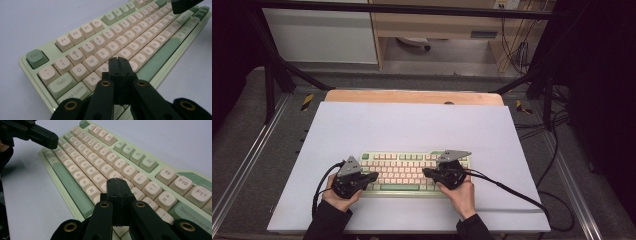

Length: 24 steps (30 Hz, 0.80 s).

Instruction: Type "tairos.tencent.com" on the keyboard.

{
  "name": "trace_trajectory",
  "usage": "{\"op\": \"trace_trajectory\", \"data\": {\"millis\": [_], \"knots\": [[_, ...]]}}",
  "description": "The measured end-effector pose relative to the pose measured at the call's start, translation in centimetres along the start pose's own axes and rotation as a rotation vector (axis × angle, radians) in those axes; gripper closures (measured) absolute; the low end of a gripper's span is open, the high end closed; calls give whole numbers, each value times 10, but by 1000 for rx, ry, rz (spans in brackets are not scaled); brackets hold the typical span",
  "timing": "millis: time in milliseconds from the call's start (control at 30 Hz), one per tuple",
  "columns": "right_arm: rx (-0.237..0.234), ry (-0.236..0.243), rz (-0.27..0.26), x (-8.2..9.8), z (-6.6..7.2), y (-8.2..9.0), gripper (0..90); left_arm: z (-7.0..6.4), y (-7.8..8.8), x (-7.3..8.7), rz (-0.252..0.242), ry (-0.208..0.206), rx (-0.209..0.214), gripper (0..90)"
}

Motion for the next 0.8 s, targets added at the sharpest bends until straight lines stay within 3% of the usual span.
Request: {"op": "trace_trajectory", "data": {"millis": [333,800], "knots": [[16,6,14,-7,2,-22,900,5,3,1,-6,2,-10,900],[57,-5,48,-3,-9,-36,900,6,4,1,-10,6,-14,900]]}}
Point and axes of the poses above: each handheld gripper's, and its own axes: y roughly backward along the jaws, x roughly out of its underside, z roughly to its left, the point moved 10 cm from there along -y, roughly forward along the jaws, and after that the axes turned 2 degrees about -y, right-handed, at the moved point
